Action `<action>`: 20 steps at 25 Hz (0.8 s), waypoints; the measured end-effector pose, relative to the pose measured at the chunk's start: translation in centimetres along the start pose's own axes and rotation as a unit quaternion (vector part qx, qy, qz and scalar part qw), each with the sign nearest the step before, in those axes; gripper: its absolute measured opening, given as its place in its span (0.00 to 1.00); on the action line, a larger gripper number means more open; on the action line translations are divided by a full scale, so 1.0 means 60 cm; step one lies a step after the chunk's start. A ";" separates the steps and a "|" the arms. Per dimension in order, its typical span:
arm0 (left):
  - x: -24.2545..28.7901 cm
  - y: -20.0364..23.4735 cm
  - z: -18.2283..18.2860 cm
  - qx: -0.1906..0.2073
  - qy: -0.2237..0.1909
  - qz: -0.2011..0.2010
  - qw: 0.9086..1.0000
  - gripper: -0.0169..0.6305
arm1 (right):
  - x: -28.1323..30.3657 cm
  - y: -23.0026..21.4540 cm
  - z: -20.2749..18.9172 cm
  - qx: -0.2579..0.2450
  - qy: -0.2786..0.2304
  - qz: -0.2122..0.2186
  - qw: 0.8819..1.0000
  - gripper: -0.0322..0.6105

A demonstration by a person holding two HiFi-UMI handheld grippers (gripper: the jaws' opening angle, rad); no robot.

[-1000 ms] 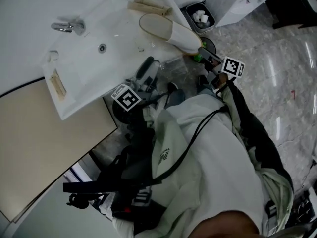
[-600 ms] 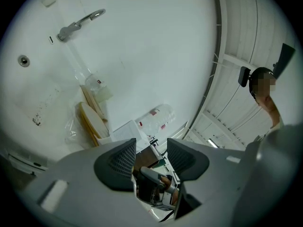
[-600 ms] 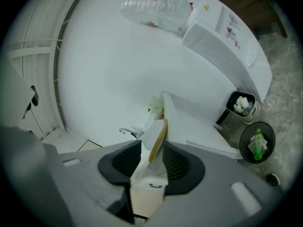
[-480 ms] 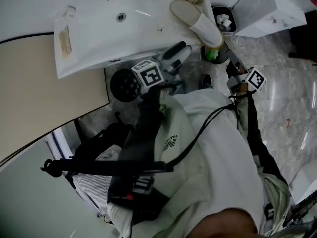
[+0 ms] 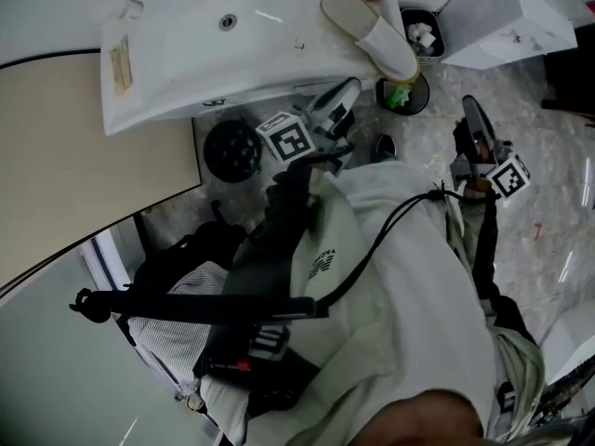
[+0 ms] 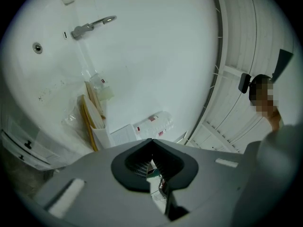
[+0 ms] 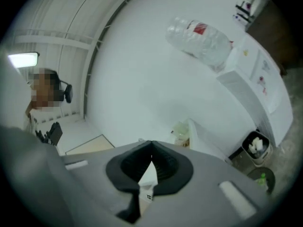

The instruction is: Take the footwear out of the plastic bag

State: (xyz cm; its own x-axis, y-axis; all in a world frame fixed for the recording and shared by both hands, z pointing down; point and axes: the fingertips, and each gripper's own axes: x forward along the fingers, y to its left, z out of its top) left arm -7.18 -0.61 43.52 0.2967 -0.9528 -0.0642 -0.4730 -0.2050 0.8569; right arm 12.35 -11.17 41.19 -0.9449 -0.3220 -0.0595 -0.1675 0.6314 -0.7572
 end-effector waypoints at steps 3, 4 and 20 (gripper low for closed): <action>0.004 -0.009 -0.013 -0.006 0.006 -0.002 1.000 0.04 | 0.037 0.043 -0.016 -0.071 0.049 0.014 0.996 0.05; 0.004 -0.010 -0.018 -0.008 0.006 -0.002 1.000 0.04 | 0.046 0.051 -0.022 -0.092 0.062 0.011 0.994 0.05; -0.033 0.028 -0.059 -0.086 -0.033 0.026 0.995 0.04 | 0.125 0.101 -0.144 -0.082 0.146 0.050 0.985 0.05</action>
State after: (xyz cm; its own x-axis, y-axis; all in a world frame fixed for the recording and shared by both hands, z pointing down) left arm -5.61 1.71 46.87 0.2177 -0.9749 -0.0468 -0.3349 -0.1196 0.9346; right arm 1.82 -3.62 41.77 -0.9955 -0.0504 0.0799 -0.0901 0.7625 -0.6406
